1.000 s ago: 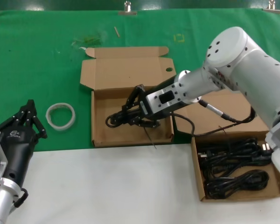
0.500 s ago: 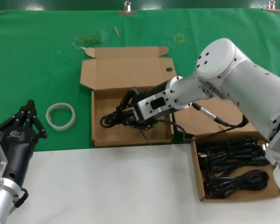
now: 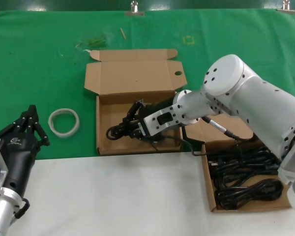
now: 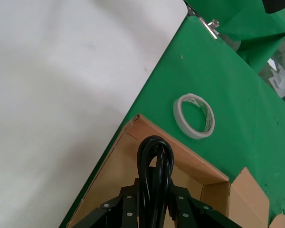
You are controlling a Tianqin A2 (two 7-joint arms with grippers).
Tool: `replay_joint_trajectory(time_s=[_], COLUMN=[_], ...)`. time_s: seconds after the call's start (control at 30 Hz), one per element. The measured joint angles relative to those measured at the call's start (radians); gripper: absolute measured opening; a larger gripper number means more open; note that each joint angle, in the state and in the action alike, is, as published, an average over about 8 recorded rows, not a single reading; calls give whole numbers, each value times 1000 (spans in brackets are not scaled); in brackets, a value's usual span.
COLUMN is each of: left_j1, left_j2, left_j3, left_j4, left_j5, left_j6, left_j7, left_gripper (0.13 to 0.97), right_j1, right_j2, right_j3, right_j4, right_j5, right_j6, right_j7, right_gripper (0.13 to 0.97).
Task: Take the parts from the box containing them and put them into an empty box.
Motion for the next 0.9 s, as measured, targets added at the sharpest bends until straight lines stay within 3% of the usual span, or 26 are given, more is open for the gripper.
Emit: replay_joint_trajectory(time_s=[0.53, 0.9], left_j1=[0, 0], left_j2=[0, 0], left_j3=[0, 0], left_j4=[0, 0], left_j5=[0, 0], left_j6=[0, 0], left_j7=[0, 0], left_gripper=[140, 140], right_j1=[-17, -10], right_j2=[0, 0], right_j3=[-1, -1], right_j4=[-11, -21], right_j5=[47, 80], right_j6=[49, 52], right_j7=[-45, -60], right_gripper=[289, 449])
